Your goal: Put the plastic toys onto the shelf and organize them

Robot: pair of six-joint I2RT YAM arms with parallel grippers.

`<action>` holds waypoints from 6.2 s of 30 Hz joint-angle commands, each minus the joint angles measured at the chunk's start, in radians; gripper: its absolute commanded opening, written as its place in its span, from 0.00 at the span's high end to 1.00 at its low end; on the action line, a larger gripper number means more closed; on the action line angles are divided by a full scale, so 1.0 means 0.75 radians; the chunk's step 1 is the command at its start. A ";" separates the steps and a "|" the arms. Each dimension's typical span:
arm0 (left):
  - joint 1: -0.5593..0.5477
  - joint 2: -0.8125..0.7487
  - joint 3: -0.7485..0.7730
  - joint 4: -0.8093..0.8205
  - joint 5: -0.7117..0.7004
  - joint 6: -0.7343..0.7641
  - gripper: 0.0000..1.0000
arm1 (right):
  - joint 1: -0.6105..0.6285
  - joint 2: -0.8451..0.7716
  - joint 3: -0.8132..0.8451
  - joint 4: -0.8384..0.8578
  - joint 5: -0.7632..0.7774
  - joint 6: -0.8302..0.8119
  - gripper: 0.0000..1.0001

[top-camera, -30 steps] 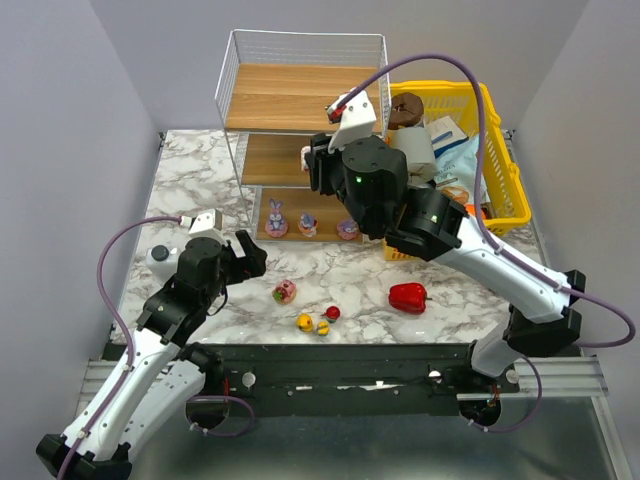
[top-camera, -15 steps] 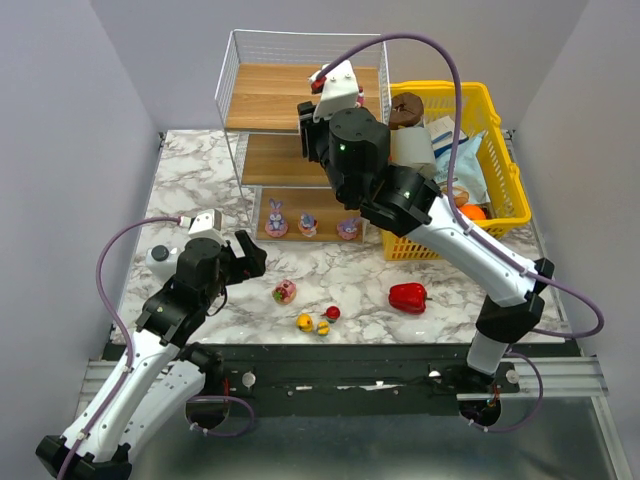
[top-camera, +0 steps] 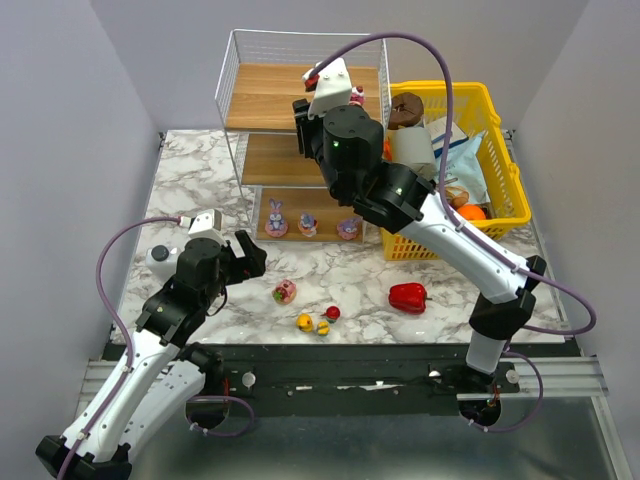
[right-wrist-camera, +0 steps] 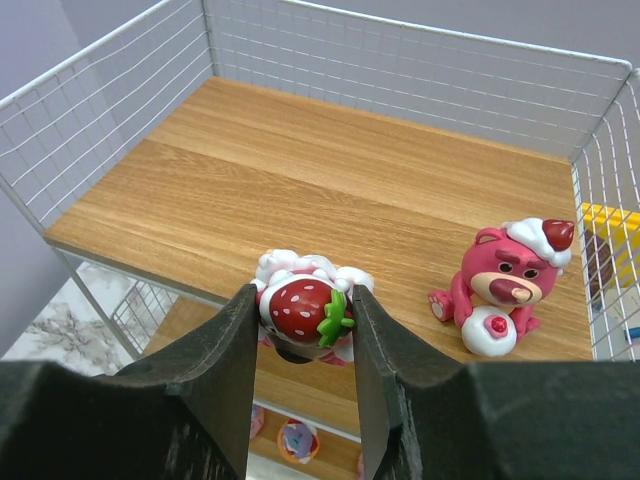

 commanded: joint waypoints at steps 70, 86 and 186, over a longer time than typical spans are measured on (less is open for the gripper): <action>0.004 0.004 -0.007 0.001 -0.014 0.013 0.01 | -0.082 0.102 0.074 0.135 0.022 -0.109 0.26; 0.004 0.004 -0.007 0.001 -0.016 0.013 0.01 | -0.082 -0.088 0.031 0.080 -0.142 0.028 0.23; 0.004 0.062 0.018 -0.039 0.039 -0.030 0.01 | -0.239 -0.405 -0.482 -0.103 -0.786 0.452 0.65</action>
